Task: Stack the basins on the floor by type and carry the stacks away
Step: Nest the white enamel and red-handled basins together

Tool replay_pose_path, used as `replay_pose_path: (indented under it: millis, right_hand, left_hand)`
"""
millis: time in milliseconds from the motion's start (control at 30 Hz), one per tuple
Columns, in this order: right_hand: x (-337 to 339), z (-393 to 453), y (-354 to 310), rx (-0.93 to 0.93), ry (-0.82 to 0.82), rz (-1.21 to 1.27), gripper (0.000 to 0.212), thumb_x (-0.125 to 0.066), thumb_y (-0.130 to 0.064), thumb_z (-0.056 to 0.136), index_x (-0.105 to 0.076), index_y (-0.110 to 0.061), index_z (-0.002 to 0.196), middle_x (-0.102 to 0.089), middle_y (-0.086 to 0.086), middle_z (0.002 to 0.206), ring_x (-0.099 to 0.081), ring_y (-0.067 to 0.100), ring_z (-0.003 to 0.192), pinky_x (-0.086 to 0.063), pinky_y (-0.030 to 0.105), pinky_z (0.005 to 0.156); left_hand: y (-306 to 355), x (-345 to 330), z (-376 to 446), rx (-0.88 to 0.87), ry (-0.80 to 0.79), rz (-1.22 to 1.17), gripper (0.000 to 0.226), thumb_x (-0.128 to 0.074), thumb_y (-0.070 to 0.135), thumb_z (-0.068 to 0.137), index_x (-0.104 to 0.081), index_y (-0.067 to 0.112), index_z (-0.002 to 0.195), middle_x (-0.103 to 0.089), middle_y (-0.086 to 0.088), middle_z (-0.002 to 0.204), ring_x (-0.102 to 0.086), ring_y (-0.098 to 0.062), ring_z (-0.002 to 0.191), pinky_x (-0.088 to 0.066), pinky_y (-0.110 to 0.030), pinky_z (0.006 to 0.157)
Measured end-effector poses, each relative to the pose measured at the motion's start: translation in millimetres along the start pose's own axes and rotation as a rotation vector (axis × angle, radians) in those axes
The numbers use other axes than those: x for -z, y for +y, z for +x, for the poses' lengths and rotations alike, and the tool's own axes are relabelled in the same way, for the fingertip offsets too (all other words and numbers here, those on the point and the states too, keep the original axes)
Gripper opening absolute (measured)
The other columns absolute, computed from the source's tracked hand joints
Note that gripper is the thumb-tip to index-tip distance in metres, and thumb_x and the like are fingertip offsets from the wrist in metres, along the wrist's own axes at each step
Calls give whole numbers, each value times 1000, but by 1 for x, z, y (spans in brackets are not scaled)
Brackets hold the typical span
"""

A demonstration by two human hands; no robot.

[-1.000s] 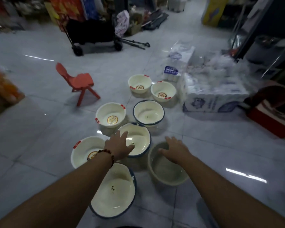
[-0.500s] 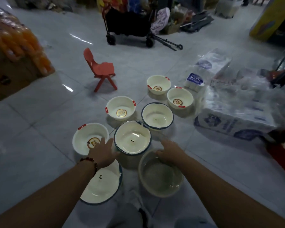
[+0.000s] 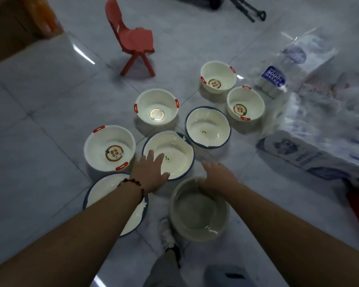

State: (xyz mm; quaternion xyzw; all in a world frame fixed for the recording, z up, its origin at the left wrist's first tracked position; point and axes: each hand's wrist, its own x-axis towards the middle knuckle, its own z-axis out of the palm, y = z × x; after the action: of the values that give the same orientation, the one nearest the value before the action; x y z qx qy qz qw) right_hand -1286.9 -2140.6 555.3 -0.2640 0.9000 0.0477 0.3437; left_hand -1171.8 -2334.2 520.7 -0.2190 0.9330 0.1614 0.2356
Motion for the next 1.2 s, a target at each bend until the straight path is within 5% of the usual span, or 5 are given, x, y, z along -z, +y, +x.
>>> replay_pose_path:
  millis: [200, 567, 1000, 1100, 1200]
  right_hand:
    - [-3, 48, -28, 63, -100, -18, 77, -58, -55, 89, -25, -26, 152, -32, 7, 156, -32, 31, 141, -32, 48, 113]
    - [24, 100, 6, 172, -129, -186, 76, -57, -54, 91, -27, -22, 153, -29, 9, 159, -26, 33, 146, -28, 52, 117]
    - [19, 158, 104, 611, -130, -516, 72, -55, -55, 91, -32, -20, 150, -40, 10, 152, -37, 34, 138, -36, 51, 111]
    - [12, 160, 123, 582, -181, -542, 75, -58, -53, 90, -31, -19, 151, -39, 10, 152, -39, 34, 136, -38, 49, 110]
    - [-7, 177, 131, 551, -215, -587, 78, -59, -54, 89, -28, -21, 153, -37, 9, 154, -37, 32, 139, -37, 50, 111]
  left_hand:
    - [-38, -7, 11, 126, -47, -156, 63, -57, 57, 85, -40, 23, 136, -43, -15, 138, -49, -34, 124, -47, -48, 98]
    - [-36, -29, 15, 358, -110, -242, 75, -51, 55, 93, -22, 23, 155, -12, -15, 163, -29, -38, 143, -32, -52, 111]
    - [121, -104, -15, 707, 2, -374, 77, -48, 52, 95, -15, 20, 157, -7, -18, 163, -23, -40, 144, -27, -51, 114]
    - [155, -130, -12, 695, 41, -451, 74, -50, 52, 93, -21, 21, 154, -17, -18, 160, -30, -38, 140, -34, -50, 110]
    - [162, -161, 1, 728, -32, -522, 77, -46, 52, 96, -9, 24, 157, -2, -16, 165, -13, -38, 149, -21, -52, 117]
